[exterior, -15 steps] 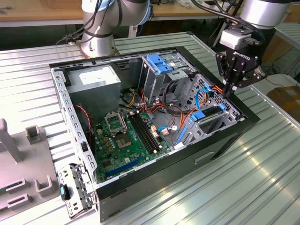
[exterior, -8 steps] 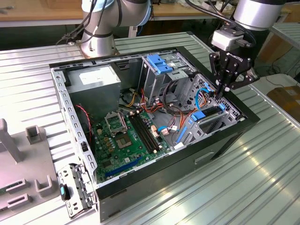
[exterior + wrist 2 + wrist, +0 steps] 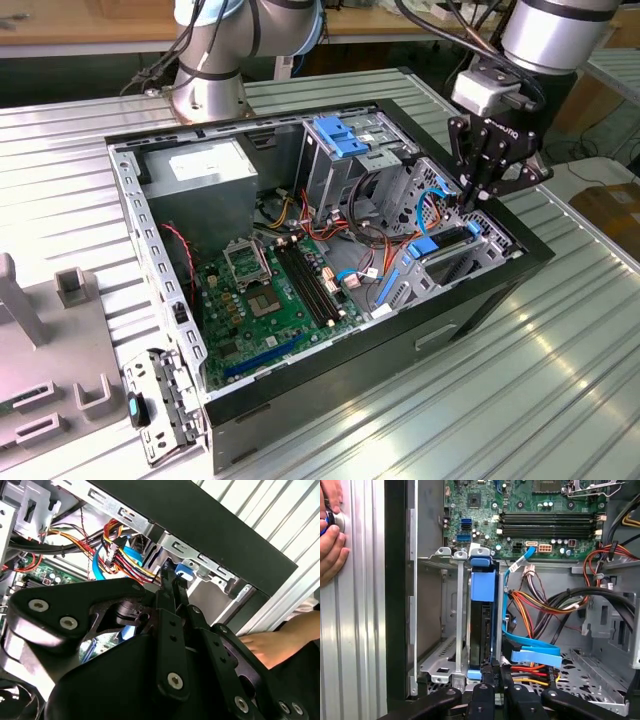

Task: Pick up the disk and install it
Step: 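Insert the first disk wire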

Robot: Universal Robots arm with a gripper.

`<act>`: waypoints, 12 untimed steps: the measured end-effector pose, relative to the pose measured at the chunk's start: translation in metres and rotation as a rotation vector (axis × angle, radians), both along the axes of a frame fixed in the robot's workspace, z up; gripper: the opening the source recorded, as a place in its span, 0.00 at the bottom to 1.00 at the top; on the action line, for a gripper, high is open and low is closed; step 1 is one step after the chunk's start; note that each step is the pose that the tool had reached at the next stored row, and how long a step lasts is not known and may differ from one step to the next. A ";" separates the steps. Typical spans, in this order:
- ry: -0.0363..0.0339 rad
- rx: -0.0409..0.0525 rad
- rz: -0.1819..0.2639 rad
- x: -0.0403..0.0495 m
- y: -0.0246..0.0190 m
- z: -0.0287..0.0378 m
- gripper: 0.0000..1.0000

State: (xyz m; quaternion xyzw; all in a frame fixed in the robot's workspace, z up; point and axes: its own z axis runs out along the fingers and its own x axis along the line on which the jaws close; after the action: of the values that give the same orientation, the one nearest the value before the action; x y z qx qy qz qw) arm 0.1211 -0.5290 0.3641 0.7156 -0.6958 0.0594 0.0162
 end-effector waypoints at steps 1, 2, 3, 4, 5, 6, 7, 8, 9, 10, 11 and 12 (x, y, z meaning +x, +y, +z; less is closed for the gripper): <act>0.0000 0.0056 -0.001 -0.0003 -0.0011 -0.0003 0.17; 0.0000 0.0148 -0.002 -0.0008 -0.0029 -0.0008 0.17; 0.0000 0.0255 -0.001 -0.0011 -0.0033 -0.0008 0.17; 0.0000 0.0325 -0.002 -0.0016 -0.0037 -0.0009 0.17; 0.0000 0.0358 -0.001 -0.0018 -0.0055 -0.0010 0.17; 0.0000 0.0390 -0.002 -0.0023 -0.0097 -0.0012 0.17; 0.0000 0.0392 -0.001 -0.0024 -0.0126 -0.0012 0.17; 0.0000 0.0398 -0.001 -0.0025 -0.0155 -0.0015 0.17; 0.0000 0.0408 -0.002 -0.0026 -0.0172 -0.0017 0.17; 0.0000 0.0439 -0.002 -0.0032 -0.0193 -0.0023 0.17; 0.0000 0.0478 -0.004 -0.0039 -0.0202 -0.0042 0.17; -0.0001 0.0487 -0.008 -0.0045 -0.0202 -0.0050 0.17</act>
State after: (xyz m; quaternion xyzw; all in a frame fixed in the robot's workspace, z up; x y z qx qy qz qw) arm 0.1166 -0.5491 0.3591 0.7129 -0.7000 0.0425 -0.0010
